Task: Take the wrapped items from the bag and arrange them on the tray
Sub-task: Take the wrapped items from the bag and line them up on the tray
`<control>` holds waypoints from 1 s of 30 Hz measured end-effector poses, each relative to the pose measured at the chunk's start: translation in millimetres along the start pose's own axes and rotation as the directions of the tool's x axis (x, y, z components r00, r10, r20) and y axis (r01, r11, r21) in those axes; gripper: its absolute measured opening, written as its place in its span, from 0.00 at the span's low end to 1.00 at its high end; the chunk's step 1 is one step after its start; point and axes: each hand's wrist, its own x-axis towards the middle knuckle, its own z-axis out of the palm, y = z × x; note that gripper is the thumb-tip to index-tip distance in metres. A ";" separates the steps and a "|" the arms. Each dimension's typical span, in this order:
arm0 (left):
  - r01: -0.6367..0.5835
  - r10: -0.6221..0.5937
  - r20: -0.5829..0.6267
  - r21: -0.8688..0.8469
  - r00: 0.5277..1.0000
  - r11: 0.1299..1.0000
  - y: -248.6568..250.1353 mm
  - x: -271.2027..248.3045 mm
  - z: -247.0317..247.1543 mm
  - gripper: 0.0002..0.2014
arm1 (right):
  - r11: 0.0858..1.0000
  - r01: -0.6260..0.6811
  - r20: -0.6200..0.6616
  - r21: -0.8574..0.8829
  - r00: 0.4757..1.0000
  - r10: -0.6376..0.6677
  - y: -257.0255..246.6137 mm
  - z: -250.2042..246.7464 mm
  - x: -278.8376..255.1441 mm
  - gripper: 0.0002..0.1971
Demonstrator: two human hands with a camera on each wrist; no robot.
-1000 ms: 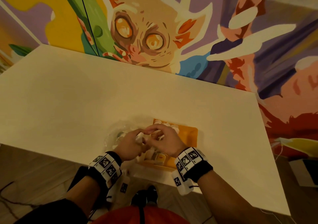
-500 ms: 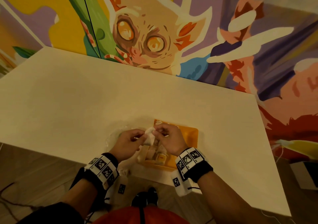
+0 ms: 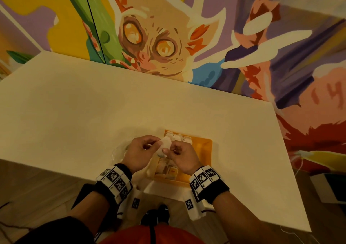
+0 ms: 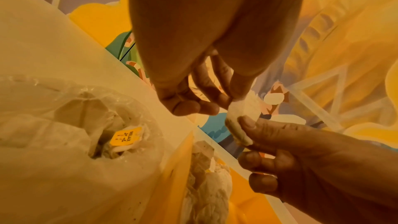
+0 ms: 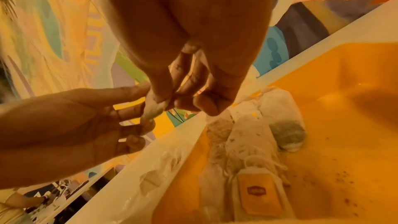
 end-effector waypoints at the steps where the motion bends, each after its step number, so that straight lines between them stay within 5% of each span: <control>1: 0.010 -0.010 0.000 0.014 1.000 1.000 -2.3 0.5 0.1 0.04 | 1.000 -0.014 -0.011 -0.007 1.000 0.014 0.7 -1.8 -0.2 0.13; 7: 0.171 -0.183 0.045 0.200 0.982 0.965 -19.9 0.0 1.2 0.07 | 0.983 -0.125 -0.082 -0.133 0.990 0.114 13.7 -21.0 4.5 0.09; 14: 0.138 -0.249 0.164 0.497 0.955 0.857 -21.3 -8.4 12.9 0.23 | 0.910 -0.348 -0.211 -0.225 0.929 0.303 29.5 -41.6 14.1 0.06; 19: 0.099 -0.238 0.197 0.536 0.951 0.838 -21.6 -10.8 17.9 0.22 | 0.827 -0.490 -0.224 -0.275 0.869 0.441 40.8 -43.6 23.3 0.04; 30: 0.094 -0.230 0.206 0.515 0.951 0.852 -25.9 -11.4 19.2 0.19 | 0.670 -0.576 -0.128 -0.469 0.794 0.594 45.7 -32.1 43.6 0.08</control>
